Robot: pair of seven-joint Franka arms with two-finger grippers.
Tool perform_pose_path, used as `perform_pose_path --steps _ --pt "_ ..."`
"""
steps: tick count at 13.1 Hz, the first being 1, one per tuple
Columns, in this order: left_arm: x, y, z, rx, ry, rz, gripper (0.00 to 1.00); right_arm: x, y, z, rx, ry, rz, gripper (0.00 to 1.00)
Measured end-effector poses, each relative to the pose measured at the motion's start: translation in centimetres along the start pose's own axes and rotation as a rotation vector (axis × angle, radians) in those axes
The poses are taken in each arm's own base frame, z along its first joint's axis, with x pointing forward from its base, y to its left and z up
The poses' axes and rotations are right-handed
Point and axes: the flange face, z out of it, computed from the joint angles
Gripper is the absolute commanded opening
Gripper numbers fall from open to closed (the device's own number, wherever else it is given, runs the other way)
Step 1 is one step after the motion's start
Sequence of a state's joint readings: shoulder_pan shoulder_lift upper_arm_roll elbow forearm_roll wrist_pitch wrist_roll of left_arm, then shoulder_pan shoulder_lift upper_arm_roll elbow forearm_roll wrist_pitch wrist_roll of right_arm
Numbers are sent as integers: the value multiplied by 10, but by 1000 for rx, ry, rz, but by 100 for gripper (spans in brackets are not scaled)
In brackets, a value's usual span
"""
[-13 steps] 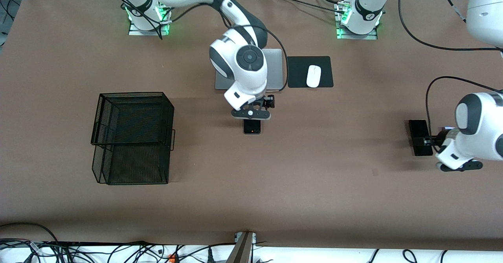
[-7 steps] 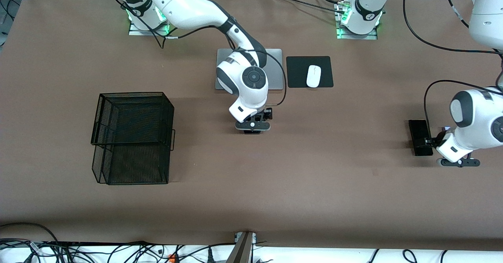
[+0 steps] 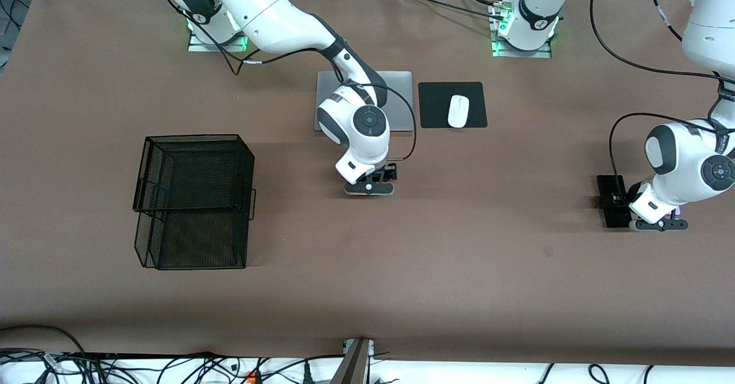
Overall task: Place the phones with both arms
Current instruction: 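Lift the flip phone with the right gripper while the left gripper grasps the tall phone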
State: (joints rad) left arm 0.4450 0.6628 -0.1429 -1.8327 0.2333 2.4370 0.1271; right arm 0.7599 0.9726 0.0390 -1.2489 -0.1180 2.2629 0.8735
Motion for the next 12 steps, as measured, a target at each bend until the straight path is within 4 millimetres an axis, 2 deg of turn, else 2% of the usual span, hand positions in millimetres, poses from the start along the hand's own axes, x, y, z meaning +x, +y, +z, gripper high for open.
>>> perform_pose_path --steps 1,2,3,6,8,9,10,12 --pt "0 1 0 -1 0 1 33 0 0 0 0 0 0 48" --pt "1 2 -1 -1 1 6 19 1 1 0 -1 0 1 30" --pt "1 2 -1 -2 3 19 5 1 1 0 -1 1 1 26" --pt "2 7 -2 -6 4 48 0 1 0 -2 1 2 1 22" --pt "3 11 -3 -9 5 56 0 4 0 -16 -20 -12 4 22" --pt "4 14 -7 -11 3 60 0 8 1 -36 -35 -20 8 22" --pt "5 15 -12 -11 -3 63 0 14 2 -64 -50 -29 17 22" --pt "7 22 -34 -10 -16 74 0 29 14 -138 -64 -48 52 22"
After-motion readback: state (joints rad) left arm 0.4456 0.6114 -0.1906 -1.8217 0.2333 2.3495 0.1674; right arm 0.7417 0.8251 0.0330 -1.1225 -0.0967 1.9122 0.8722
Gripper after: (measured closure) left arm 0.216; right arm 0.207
